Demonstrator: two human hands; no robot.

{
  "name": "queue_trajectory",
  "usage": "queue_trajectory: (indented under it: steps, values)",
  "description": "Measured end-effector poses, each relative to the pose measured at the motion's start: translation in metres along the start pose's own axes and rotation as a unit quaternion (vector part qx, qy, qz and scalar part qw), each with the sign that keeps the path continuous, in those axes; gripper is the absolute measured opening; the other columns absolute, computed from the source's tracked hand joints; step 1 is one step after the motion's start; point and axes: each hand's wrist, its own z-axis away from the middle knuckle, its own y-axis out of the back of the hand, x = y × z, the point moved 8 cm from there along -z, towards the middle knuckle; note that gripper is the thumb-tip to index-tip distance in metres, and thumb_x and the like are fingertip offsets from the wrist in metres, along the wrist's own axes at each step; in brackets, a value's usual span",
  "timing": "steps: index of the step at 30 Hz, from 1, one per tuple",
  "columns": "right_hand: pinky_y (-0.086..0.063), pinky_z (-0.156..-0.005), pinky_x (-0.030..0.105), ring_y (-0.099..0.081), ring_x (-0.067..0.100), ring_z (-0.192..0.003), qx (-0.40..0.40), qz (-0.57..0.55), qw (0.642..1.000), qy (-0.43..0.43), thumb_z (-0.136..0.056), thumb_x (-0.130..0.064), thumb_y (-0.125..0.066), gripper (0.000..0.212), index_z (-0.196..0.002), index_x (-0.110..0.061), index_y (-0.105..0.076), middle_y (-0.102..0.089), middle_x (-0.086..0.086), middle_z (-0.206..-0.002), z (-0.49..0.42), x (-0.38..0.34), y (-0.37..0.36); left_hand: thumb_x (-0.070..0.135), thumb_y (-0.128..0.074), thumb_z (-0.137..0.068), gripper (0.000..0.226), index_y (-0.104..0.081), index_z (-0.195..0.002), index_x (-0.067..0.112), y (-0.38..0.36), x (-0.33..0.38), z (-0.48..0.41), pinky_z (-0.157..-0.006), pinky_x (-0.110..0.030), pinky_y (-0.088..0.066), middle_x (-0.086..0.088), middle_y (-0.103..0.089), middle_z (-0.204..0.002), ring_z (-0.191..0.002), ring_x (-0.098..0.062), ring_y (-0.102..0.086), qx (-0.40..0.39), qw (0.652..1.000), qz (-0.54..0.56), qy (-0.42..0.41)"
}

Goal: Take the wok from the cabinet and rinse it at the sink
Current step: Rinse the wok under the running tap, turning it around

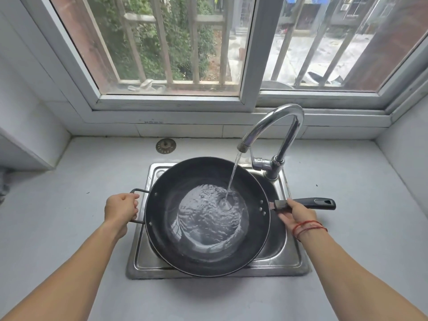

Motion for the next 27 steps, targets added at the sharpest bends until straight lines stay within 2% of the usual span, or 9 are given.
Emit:
queue_trajectory:
  steps: [4,6,8,11,16,22,24,27]
  values:
    - [-0.057,-0.044,0.043,-0.072,0.028,-0.059,0.004,-0.015,1.0,-0.005,-0.093,0.002,-0.058,0.034,-0.126,0.007,-0.051,-0.066,0.022,-0.094,-0.004,0.0,-0.002,0.001,-0.046,-0.098,0.024,-0.065,-0.085,0.004,0.001,0.001,0.001,-0.049,-0.027,-0.029,-0.006,-0.046,-0.066,-0.053,-0.019,-0.033,0.003,1.0,0.011,0.0]
    - [-0.056,-0.043,0.043,-0.071,0.027,-0.056,0.008,-0.007,1.0,-0.002,-0.094,0.002,-0.057,0.036,-0.128,0.007,-0.05,-0.066,0.023,-0.094,-0.003,-0.001,-0.002,0.001,-0.044,-0.098,0.024,-0.064,-0.085,0.003,0.002,0.0,0.002,-0.044,-0.023,-0.029,-0.005,-0.045,-0.065,-0.052,-0.017,-0.032,-0.001,1.0,0.019,0.001]
    - [-0.057,-0.046,0.045,-0.073,0.03,-0.063,0.001,-0.003,1.0,0.004,-0.094,0.003,-0.055,0.037,-0.13,0.008,-0.047,-0.065,0.026,-0.1,-0.001,-0.001,-0.003,0.001,-0.041,-0.099,0.025,-0.063,-0.085,0.002,0.003,0.001,0.003,-0.04,-0.02,-0.028,-0.004,-0.044,-0.064,-0.051,-0.015,-0.032,-0.005,1.0,0.026,-0.001]
    - [-0.056,-0.051,0.05,-0.069,0.038,-0.081,-0.008,-0.01,1.0,0.009,-0.094,0.006,-0.052,0.041,-0.134,0.008,-0.043,-0.06,0.028,-0.116,0.002,-0.001,-0.003,0.001,-0.04,-0.098,0.026,-0.063,-0.088,0.001,0.007,0.003,0.006,-0.043,-0.021,-0.027,-0.003,-0.045,-0.065,-0.052,-0.014,-0.032,0.002,1.0,0.03,-0.004]
    - [-0.055,-0.044,0.05,-0.065,0.036,-0.081,-0.013,-0.016,1.0,0.008,-0.094,0.008,-0.051,0.044,-0.136,0.006,-0.039,-0.059,0.027,-0.108,0.007,0.0,-0.007,-0.004,-0.038,-0.094,0.029,-0.06,-0.076,0.001,0.016,0.017,0.015,-0.037,-0.017,-0.027,-0.004,-0.05,-0.069,-0.055,-0.015,-0.033,0.021,0.999,0.037,-0.022]
    - [-0.057,-0.056,0.057,-0.067,0.039,-0.094,-0.012,-0.021,1.0,0.017,-0.09,0.007,-0.055,0.044,-0.133,0.005,-0.044,-0.062,0.027,-0.107,0.01,-0.005,-0.019,0.0,-0.039,-0.095,0.029,-0.06,-0.075,0.002,0.026,0.041,0.018,-0.049,-0.025,-0.028,-0.002,-0.051,-0.07,-0.055,-0.015,-0.036,0.031,0.997,0.047,-0.051]
    - [-0.056,-0.06,0.058,-0.067,0.038,-0.094,-0.015,-0.014,1.0,0.019,-0.088,0.008,-0.059,0.036,-0.123,0.003,-0.05,-0.063,0.027,-0.107,0.011,-0.007,-0.025,0.0,-0.039,-0.095,0.029,-0.059,-0.074,0.003,0.029,0.05,0.018,-0.051,-0.026,-0.028,-0.001,-0.052,-0.07,-0.054,-0.015,-0.036,0.034,0.996,0.047,-0.066]
    - [-0.058,-0.056,0.052,-0.067,0.033,-0.085,-0.028,-0.012,0.999,0.029,-0.085,0.011,-0.06,0.025,-0.108,0.002,-0.055,-0.063,0.026,-0.102,0.012,-0.01,-0.035,0.001,-0.04,-0.096,0.029,-0.059,-0.074,0.003,0.034,0.063,0.019,-0.054,-0.027,-0.031,-0.001,-0.055,-0.074,-0.056,-0.015,-0.038,0.041,0.994,0.043,-0.09]
